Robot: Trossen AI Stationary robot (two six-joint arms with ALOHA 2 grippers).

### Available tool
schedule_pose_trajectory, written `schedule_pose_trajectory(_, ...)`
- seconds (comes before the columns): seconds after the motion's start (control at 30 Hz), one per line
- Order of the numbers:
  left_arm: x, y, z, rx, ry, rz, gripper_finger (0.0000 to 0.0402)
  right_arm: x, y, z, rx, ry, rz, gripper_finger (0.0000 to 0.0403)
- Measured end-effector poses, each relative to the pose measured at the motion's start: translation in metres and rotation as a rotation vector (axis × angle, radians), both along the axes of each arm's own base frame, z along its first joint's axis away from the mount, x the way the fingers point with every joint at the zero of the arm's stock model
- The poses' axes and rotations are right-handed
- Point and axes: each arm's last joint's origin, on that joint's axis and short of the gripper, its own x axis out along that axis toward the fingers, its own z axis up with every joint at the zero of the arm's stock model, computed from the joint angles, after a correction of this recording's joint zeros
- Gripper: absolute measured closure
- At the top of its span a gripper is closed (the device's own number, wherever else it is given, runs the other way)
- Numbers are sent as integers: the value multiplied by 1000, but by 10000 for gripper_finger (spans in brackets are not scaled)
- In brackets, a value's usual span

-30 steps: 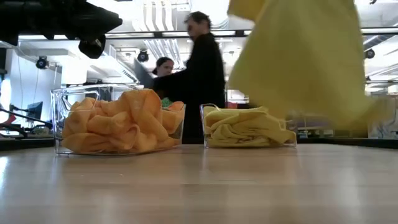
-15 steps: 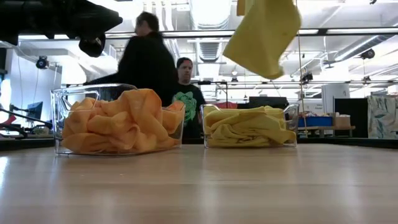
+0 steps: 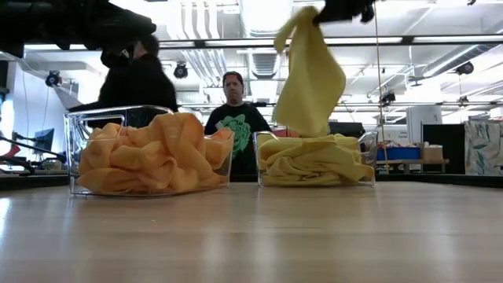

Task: Sort microfiber towel by color & place in baskets
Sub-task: Put the yellow microfiber towel into the top right transparent bin

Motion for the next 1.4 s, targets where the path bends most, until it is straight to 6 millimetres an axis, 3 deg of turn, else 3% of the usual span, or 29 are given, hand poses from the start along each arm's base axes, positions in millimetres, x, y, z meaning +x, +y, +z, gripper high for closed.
schedule_pose_trajectory(0.13, 0, 0, 0, -22, 1, -1, 363, 3, -16, -17, 47, 125, -56, 394)
schedule_pose_trajectory(0.3, 0, 0, 0, -22, 5, -1, 363, 3, -21, -35, 112, 266, -69, 394)
schedule_pose_trajectory(0.73, 2, 0, -3, -16, 23, 0, 363, 13, -5, -80, 487, 244, 258, 394)
schedule_pose_trajectory(0.93, 4, 0, -6, -13, 49, 0, 363, 26, -12, -94, 476, 170, 341, 394)
schedule_pose_trajectory(1.17, 6, 0, -8, -10, 63, 41, 363, 39, -27, -105, 445, 86, 322, 394)
schedule_pose_trajectory(1.4, 6, 1, -7, -8, 54, 50, 363, 47, -39, -131, 364, 81, 110, 394)
